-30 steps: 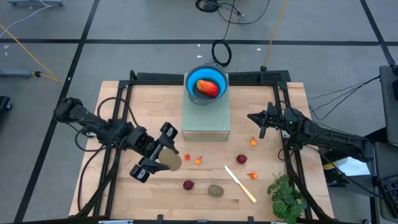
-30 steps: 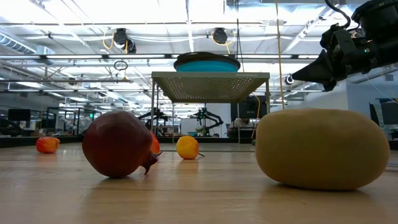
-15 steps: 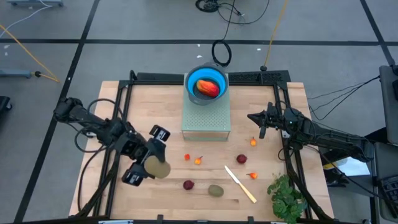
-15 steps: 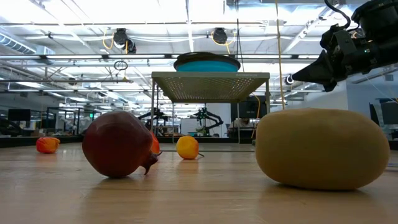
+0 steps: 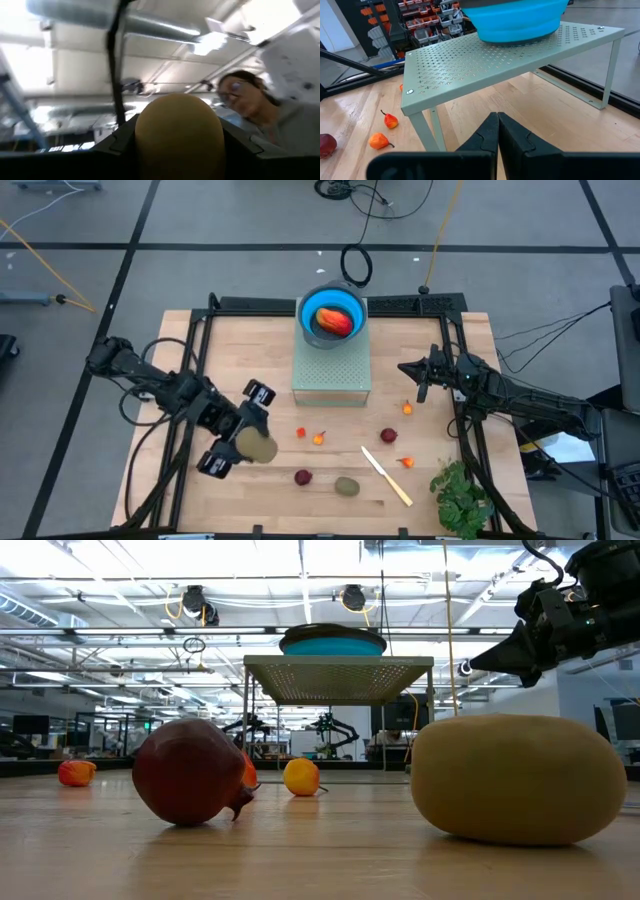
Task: Pick & Place Fruit
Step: Put the kiwi into the blue strainer bowl on the shelf
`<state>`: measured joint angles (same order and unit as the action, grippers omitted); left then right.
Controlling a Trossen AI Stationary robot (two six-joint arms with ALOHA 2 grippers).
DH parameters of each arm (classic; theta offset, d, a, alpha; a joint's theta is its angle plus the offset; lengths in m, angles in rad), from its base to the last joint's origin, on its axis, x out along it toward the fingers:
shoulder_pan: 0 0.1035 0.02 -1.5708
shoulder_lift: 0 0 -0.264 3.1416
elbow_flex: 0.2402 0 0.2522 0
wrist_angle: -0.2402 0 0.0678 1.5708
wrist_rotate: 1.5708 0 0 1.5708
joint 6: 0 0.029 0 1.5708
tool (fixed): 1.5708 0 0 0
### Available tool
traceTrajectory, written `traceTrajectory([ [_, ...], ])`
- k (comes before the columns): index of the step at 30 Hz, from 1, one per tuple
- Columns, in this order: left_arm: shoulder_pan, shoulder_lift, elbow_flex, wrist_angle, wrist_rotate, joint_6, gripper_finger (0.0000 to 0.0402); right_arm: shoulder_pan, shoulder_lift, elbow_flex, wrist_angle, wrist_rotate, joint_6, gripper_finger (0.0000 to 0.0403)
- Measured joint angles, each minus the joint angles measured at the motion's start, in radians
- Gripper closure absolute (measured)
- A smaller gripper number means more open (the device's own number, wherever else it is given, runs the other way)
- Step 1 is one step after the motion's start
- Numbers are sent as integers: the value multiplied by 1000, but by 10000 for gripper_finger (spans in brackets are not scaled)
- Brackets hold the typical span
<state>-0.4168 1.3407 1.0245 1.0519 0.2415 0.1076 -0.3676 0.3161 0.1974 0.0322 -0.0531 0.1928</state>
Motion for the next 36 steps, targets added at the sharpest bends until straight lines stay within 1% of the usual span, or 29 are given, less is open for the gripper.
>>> traceTrajectory([
  [2, 1, 0, 0, -20, -109, -68, 199, 0, 0, 0, 0, 0, 0, 403],
  [4, 1, 0, 0, -75, -240, -149, 191, 0, 0, 0, 0, 0, 0, 403],
  [6, 1, 0, 0, -151, -377, -243, 194, 0, 0, 0, 0, 0, 0, 403],
  [8, 4, 0, 0, -238, -503, -353, 206, 0, 0, 0, 0, 0, -5, 403],
  [10, 8, 0, 0, -335, -591, -468, 216, 0, 0, 0, 0, 0, -21, 403],
  [12, 14, 0, 0, -429, -647, -585, 216, 0, 0, 0, 0, 0, -30, 403],
  [15, 22, 0, 0, -557, -708, -756, 216, 0, 0, 0, 0, 0, -30, 403],
  [20, 27, 0, 0, -721, -745, -964, 193, 0, 0, 0, 0, 0, -30, 403],
  [22, 27, 0, 0, -769, -758, -1032, 195, 0, 0, 0, 0, 0, -30, 403],
  [24, 27, 0, 0, -808, -769, -1093, 205, 0, 0, 0, 0, 0, -30, 403],
  [26, 27, 0, 0, -828, -781, -1134, 216, 0, 0, 0, 0, 0, -30, 403],
  [29, 27, 0, 0, -845, -804, -1167, 216, 0, 0, 0, 0, 0, -30, 403],
  [34, 27, 0, 0, -846, -865, -1177, 200, 0, 0, 0, -9, 0, -30, 403],
  [36, 27, 0, 0, -847, -888, -1177, 200, 0, 0, 0, -15, 0, -30, 403],
])
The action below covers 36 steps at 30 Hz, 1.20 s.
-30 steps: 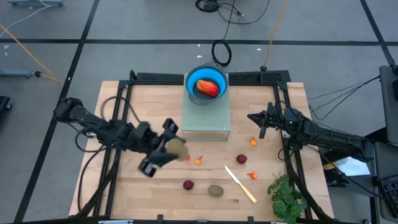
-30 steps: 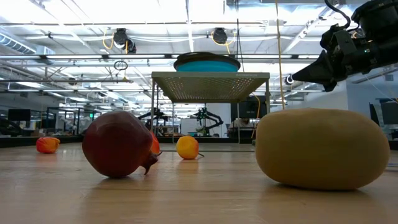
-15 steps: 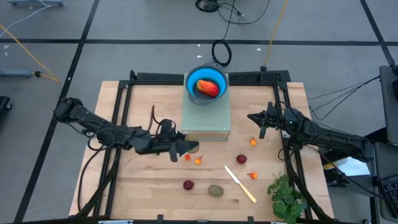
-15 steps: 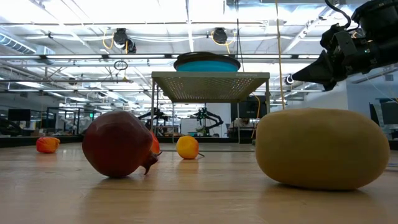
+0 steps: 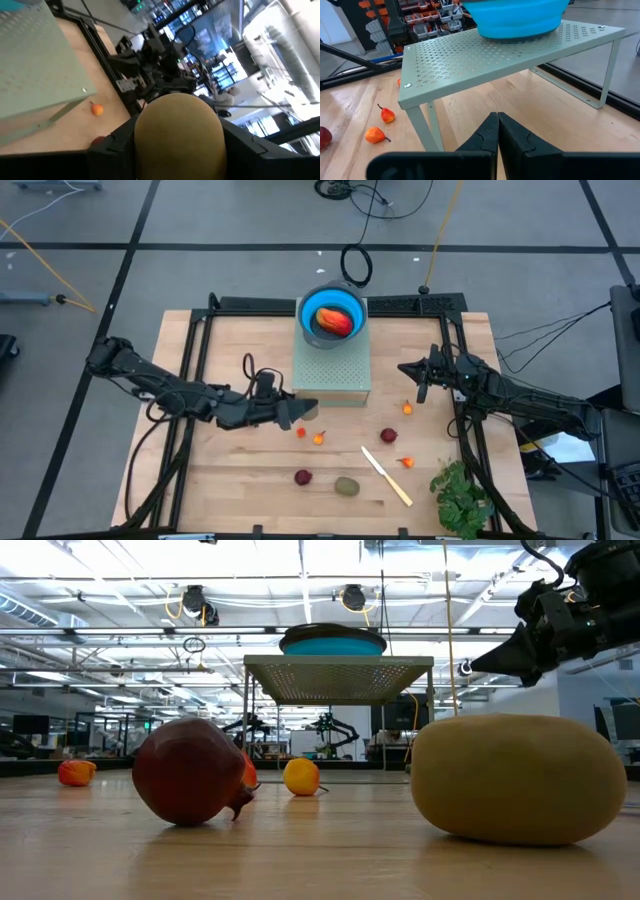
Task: Pick & Place Fruit
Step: Put the kiwi into the blue strainer bowl on the shelf
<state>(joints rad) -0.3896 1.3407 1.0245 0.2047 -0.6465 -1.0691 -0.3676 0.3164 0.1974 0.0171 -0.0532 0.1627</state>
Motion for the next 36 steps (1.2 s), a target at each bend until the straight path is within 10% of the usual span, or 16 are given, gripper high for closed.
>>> traceTrajectory([
  [29, 321, 1, 62, -3, -21, 594, 211, 0, 0, 0, -7, 0, -48, 403],
  [36, 453, 1, 247, -286, 82, 748, 198, 0, 0, 0, -7, 0, -48, 403],
])
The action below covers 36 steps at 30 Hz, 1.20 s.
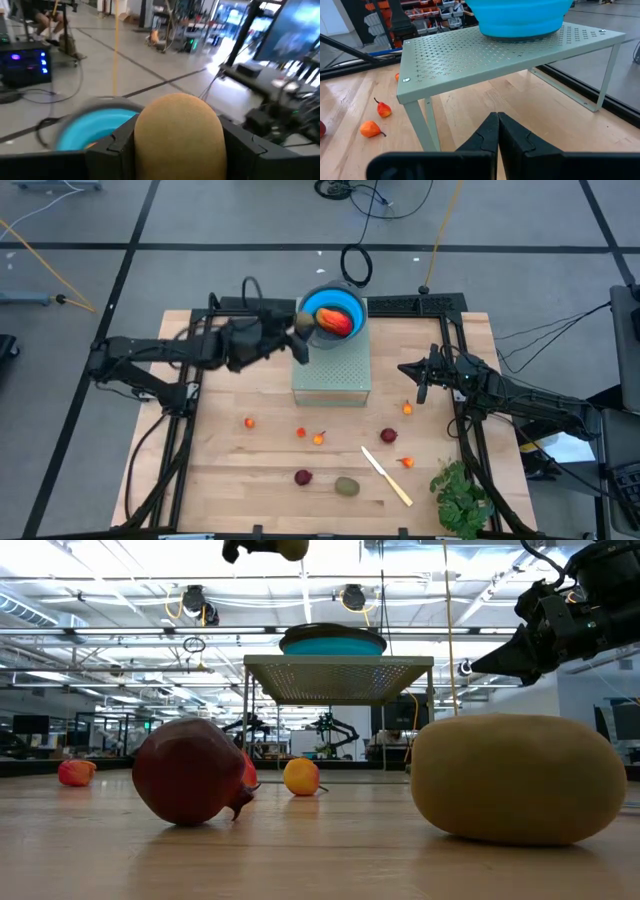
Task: Pick & Place Fruit
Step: Put the kiwi into the blue strainer bowl on the shelf
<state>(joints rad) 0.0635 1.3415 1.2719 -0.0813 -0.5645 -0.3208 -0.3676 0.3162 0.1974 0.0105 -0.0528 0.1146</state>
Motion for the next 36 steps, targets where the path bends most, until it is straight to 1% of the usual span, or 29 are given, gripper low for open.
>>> traceTrajectory([
  [3, 50, 4, 65, -106, 33, 33, 198, 0, 0, 0, 0, 0, 0, 403],
  [6, 92, 7, 114, -154, 79, 85, 207, 0, 0, 0, 0, 0, 0, 403],
  [10, 138, 13, 151, -155, 130, 129, 211, 0, 0, 0, 0, 0, 0, 403],
  [14, 168, 37, 191, -148, 183, 171, 196, 0, 0, 0, 0, 0, 0, 403],
  [16, 183, 53, 212, -161, 210, 188, 196, 0, 0, 0, 0, 0, 0, 403],
  [20, 206, 117, 274, -173, 271, 235, 208, 0, 0, 0, 0, 1, 2, 403],
  [23, 222, 167, 333, -187, 311, 261, 209, 0, 0, 0, 0, 1, 3, 403],
  [29, 264, 273, 468, -319, 372, 266, 192, 0, 0, 0, 0, 1, 3, 403],
  [33, 289, 349, 552, -399, 434, 266, 203, 0, 0, 0, 0, 1, 3, 403],
  [36, 306, 401, 582, -421, 484, 266, 208, 0, 0, 0, 0, 1, 3, 403],
])
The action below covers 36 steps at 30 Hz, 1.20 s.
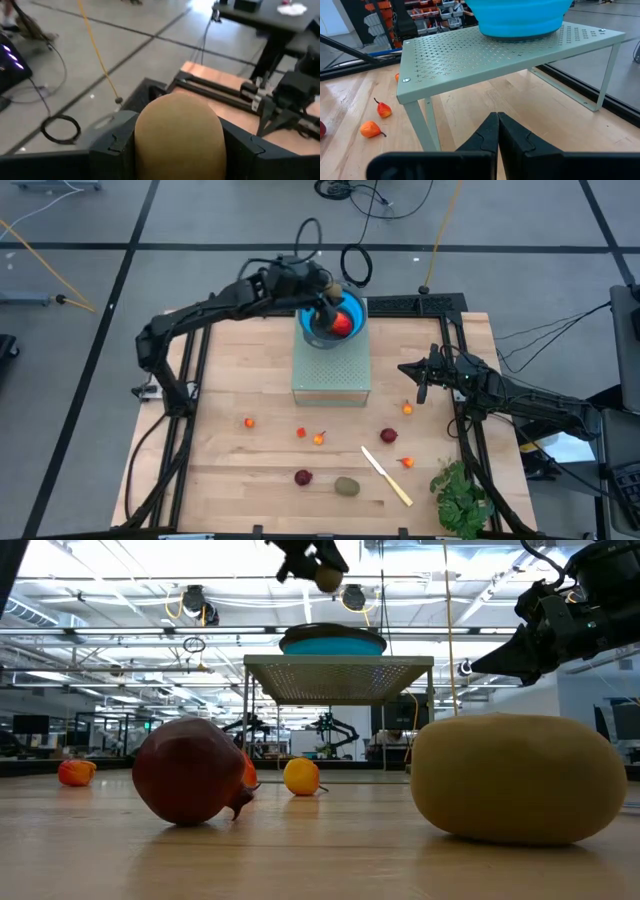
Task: Pick & Place Fruit
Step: Put the kiwi into the blue strainer bowl on the shelf
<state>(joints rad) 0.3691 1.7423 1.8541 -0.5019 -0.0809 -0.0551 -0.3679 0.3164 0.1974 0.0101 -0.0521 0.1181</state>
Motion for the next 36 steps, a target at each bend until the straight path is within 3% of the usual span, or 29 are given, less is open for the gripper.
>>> traceTrajectory([
  [7, 30, 60, 3, -55, 71, -5, 190, 0, 0, 0, 0, 0, 0, 403],
  [15, 34, 83, -3, -126, 152, 28, 208, 0, 0, 0, -1, 0, 0, 403],
  [21, 28, 98, -4, -165, 213, 95, 189, 0, 1, 0, -1, 0, 0, 403],
  [29, 23, 105, -4, -143, 222, 126, 206, 0, 1, 0, -1, 0, 0, 403],
  [36, 23, 105, -4, -126, 220, 127, 187, 0, 1, 0, -1, 0, 0, 403],
])
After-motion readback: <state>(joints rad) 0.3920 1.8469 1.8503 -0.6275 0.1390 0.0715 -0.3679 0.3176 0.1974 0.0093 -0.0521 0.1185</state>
